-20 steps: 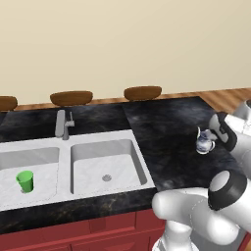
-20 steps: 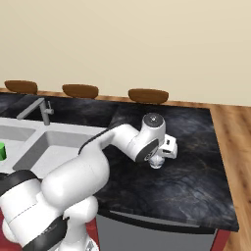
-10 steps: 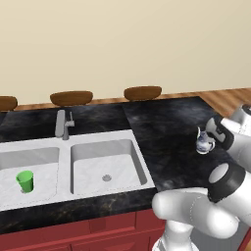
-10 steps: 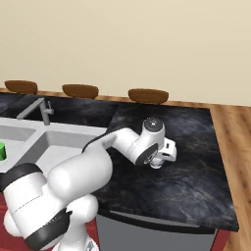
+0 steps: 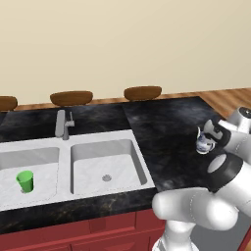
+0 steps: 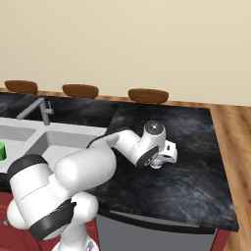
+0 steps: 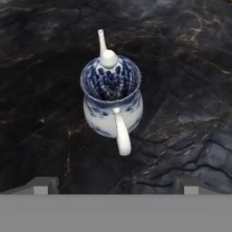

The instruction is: Place the cup in the left basin and the teapot in the right basin of the sink.

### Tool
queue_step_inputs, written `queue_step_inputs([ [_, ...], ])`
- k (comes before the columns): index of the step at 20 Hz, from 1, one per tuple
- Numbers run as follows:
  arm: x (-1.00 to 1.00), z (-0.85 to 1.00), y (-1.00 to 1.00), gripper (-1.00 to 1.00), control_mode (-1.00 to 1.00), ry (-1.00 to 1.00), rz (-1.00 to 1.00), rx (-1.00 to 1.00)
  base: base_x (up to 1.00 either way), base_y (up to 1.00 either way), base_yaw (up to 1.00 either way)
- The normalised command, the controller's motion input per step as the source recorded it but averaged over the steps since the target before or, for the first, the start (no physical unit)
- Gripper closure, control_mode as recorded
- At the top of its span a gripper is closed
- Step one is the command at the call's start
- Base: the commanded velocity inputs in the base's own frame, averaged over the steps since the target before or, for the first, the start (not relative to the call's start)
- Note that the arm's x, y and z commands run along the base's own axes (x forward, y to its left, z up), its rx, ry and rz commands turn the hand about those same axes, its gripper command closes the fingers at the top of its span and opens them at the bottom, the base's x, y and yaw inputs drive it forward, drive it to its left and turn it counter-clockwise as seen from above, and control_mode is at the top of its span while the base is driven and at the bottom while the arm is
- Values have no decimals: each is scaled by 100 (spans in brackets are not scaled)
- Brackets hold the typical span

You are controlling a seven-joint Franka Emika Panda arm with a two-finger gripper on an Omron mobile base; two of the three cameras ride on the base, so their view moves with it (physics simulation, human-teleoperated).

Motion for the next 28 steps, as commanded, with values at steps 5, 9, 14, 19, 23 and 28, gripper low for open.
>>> queue_step_inputs([
  [5,16,-6,-5,-100,-100,0,0,0,0,0,0],
  [9,20,-4,-7,-100,-100,0,0,0,0,0,0],
  [14,20,-3,-4,-100,-100,0,0,0,0,0,0],
  [19,14,-4,-6,-100,-100,0,0,0,0,0,0],
  [23,10,-7,-10,-100,-100,0,0,0,0,0,0],
  [28,6,-10,-11,-100,-100,0,0,0,0,0,0],
])
